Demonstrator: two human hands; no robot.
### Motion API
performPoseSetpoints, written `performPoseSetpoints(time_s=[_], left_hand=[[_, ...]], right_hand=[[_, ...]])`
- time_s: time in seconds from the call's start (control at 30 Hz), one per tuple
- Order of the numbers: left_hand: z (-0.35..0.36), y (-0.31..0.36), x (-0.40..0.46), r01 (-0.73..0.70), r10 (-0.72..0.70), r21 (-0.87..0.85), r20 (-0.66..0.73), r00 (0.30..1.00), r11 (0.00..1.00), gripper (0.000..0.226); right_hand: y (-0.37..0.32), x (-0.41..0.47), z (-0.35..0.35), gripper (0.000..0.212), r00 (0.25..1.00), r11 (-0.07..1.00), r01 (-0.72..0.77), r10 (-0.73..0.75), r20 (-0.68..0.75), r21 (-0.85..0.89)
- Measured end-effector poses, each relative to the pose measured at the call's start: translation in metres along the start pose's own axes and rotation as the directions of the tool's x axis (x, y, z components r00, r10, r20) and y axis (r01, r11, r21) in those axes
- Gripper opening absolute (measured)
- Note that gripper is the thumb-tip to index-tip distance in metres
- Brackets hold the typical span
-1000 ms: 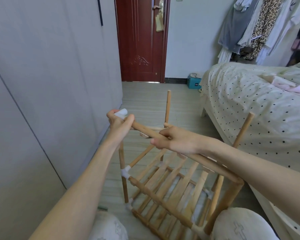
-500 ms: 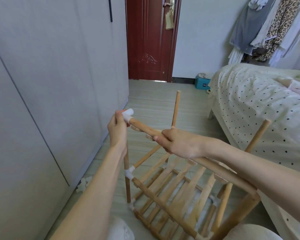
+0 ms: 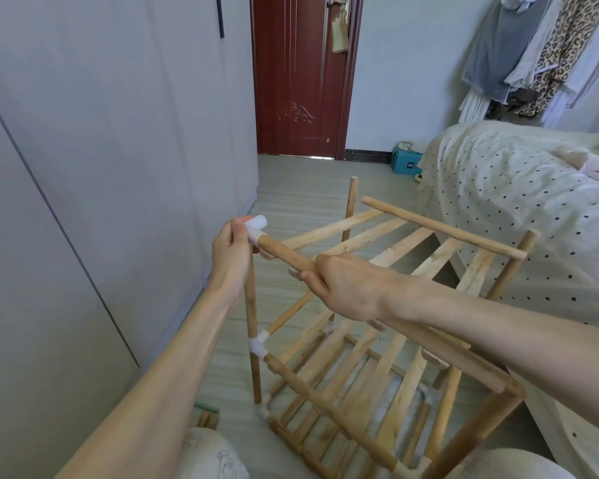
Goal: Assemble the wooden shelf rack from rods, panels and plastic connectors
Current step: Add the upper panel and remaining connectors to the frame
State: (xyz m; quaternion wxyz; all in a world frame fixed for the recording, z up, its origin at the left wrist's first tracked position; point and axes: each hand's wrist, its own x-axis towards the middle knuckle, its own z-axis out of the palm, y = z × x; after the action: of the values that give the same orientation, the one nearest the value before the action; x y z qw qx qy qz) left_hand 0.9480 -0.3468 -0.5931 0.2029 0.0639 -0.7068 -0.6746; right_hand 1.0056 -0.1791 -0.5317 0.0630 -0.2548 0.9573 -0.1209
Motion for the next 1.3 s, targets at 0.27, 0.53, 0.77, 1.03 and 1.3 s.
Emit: performPoseSetpoints(time_s=[0.27, 0.53, 0.77, 1.03, 1.3], left_hand=[[0.007, -0.004, 0.0, -0.014, 0.015, 0.021, -0.013, 1.0, 1.0, 0.028], [0.007, -0.025, 0.001, 0.11, -0.106, -0.03, 0.099, 0.989, 0.994, 0.047], [0.009, -0.03, -0.012, 0.085, -0.092, 0.071, 0.096, 0.991, 0.994, 0.042], [-0.022, -0.04, -0.012, 0.011, -0.091, 0.397, 0.184, 0.979, 0.918, 0.043], [-0.036, -0.031, -0.025, -0.161, -0.197, 0.574, 0.511, 0.837, 0.803, 0.036]], right_hand=[[0.003, 0.011, -0.004, 0.04, 1.0, 1.0, -0.01, 0.01, 0.004, 0.014], [-0.001, 0.04, -0.006, 0.04, 0.996, 0.996, -0.083, 0.084, -0.036, 0.032], [-0.018, 0.096, -0.013, 0.038, 0.98, 0.911, -0.197, 0.198, 0.034, 0.362], [-0.011, 0.08, -0.009, 0.046, 0.992, 0.815, -0.068, 0.115, -0.047, 0.575], [0.028, 0.0, 0.039, 0.017, 0.623, 0.956, 0.196, 0.049, -0.781, 0.217]])
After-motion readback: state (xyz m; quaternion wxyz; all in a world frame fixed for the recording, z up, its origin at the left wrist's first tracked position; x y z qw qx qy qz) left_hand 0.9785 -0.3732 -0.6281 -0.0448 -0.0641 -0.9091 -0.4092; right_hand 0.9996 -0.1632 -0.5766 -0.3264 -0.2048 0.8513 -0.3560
